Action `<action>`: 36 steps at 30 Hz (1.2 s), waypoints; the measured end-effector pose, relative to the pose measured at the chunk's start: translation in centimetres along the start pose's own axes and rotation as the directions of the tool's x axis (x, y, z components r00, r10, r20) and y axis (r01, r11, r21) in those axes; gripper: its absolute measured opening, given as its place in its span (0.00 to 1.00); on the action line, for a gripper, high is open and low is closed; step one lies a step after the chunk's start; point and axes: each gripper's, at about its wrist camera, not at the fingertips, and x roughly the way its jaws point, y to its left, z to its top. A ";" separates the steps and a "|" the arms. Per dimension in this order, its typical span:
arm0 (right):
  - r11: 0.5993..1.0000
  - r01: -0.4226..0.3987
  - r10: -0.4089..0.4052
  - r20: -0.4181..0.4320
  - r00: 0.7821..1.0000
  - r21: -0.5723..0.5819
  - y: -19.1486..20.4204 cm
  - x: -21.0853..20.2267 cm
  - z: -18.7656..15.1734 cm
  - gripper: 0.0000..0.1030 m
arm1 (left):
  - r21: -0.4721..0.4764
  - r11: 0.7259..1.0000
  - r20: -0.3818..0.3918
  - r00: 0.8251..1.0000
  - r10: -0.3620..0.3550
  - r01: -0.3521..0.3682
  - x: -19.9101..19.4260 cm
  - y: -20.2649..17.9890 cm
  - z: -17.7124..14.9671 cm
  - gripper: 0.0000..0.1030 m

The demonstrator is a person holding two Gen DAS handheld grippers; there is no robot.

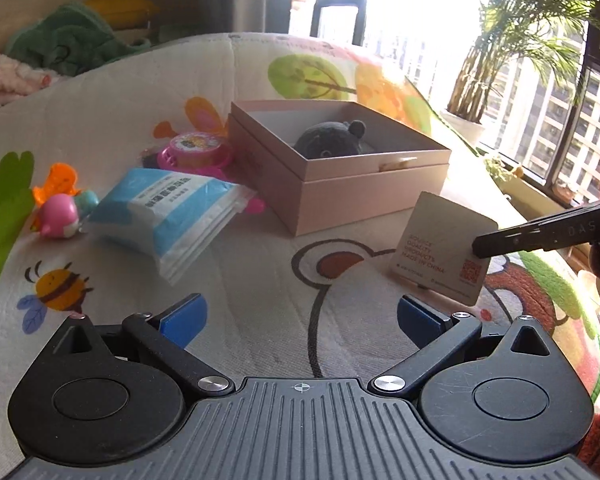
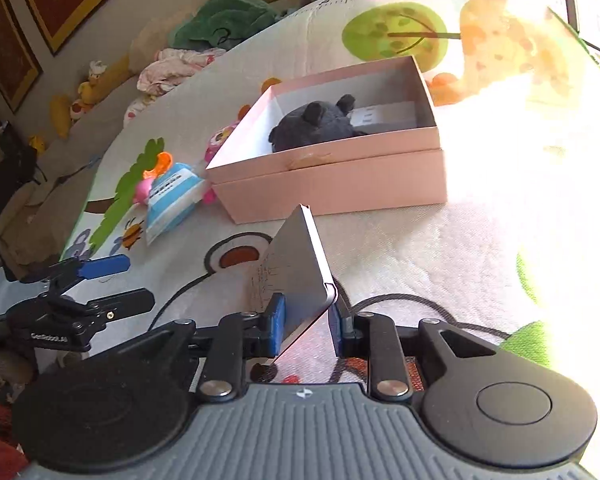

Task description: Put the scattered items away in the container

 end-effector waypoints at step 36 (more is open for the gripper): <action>0.989 0.079 -0.092 0.105 0.990 0.123 -3.4 -0.3 -1.5 1.00 | 0.141 0.969 0.101 0.977 0.190 -0.203 1.5 -1.8 2.3 1.00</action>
